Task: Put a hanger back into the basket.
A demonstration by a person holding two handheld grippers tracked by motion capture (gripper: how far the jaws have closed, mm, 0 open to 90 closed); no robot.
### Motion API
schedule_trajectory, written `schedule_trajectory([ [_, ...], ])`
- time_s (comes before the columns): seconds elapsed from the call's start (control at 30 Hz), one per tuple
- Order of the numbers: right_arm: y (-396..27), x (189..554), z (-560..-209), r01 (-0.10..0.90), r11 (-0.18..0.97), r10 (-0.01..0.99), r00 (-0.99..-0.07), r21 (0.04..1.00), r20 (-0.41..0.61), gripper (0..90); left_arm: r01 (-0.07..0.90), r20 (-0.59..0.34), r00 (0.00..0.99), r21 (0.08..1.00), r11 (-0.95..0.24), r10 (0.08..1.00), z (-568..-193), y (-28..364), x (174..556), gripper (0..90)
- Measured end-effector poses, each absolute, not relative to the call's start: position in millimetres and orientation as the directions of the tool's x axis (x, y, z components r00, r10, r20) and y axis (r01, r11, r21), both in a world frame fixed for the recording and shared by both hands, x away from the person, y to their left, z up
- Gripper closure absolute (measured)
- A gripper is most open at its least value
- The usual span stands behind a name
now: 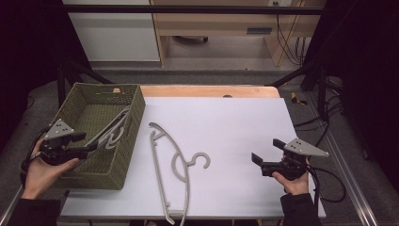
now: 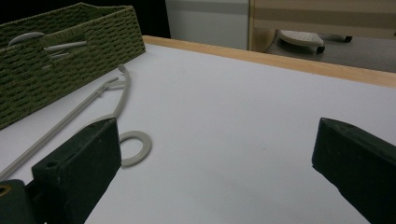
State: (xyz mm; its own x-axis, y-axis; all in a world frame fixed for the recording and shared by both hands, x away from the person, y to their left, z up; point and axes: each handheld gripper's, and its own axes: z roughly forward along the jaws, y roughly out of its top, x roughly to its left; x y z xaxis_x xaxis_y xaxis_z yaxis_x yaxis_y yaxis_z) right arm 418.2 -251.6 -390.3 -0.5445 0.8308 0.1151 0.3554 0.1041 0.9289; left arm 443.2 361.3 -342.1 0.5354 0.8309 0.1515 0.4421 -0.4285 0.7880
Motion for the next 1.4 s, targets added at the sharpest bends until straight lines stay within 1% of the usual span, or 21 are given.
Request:
schedule_trajectory([
  [0.13,-249.3,418.2,-390.1,0.351,0.112,0.826,-0.553,0.93,0.109,1.7,0.372,0.134,0.559,0.842,-0.391,0.818,-338.9,342.6,435.5,32.4],
  [0.33,-245.0,417.5,-388.8,0.347,0.107,0.822,-0.558,0.932,0.114,1.7,0.298,0.057,0.599,0.91,-0.288,0.799,-342.8,315.0,427.2,25.0],
  [0.4,-243.1,416.9,-387.9,0.343,0.11,0.815,-0.569,0.933,0.113,1.6,0.294,0.024,0.616,0.92,-0.259,0.787,-345.7,307.4,425.1,22.5],
  [0.47,-240.0,416.3,-386.5,0.336,0.102,0.812,-0.573,0.936,0.116,1.7,0.288,0.023,0.629,0.922,-0.26,0.777,-348.7,300.3,422.7,19.7],
  [0.6,-232.8,413.9,-384.5,0.329,0.096,0.801,-0.586,0.939,0.124,2.0,0.274,-0.008,0.65,0.935,-0.224,0.76,-355.3,287.7,417.2,14.8],
  [0.7,-223.0,413.3,-384.2,0.331,0.115,0.791,-0.601,0.937,0.115,2.1,0.258,-0.007,0.666,0.94,-0.222,0.746,-358.9,278.5,415.1,12.2],
  [0.77,-215.6,413.0,-384.2,0.336,0.119,0.787,-0.606,0.934,0.118,2.6,0.249,0.008,0.673,0.939,-0.237,0.739,-362.2,272.7,414.7,11.9],
  [1.0,-188.5,411.5,-388.2,0.337,0.151,0.757,-0.644,0.929,0.111,2.9,0.265,-0.012,0.698,0.933,-0.243,0.716,-372.8,261.8,415.8,10.8],
  [1.2,-161.2,409.4,-393.7,0.367,0.196,0.733,-0.67,0.909,0.112,3.3,0.269,-0.008,0.704,0.928,-0.256,0.711,-375.4,258.8,416.4,9.9],
  [1.4,-131.4,408.7,-407.4,0.401,0.261,0.712,-0.694,0.878,0.106,3.6,0.271,-0.007,0.708,0.926,-0.262,0.706,-376.8,258.0,416.8,8.7],
])
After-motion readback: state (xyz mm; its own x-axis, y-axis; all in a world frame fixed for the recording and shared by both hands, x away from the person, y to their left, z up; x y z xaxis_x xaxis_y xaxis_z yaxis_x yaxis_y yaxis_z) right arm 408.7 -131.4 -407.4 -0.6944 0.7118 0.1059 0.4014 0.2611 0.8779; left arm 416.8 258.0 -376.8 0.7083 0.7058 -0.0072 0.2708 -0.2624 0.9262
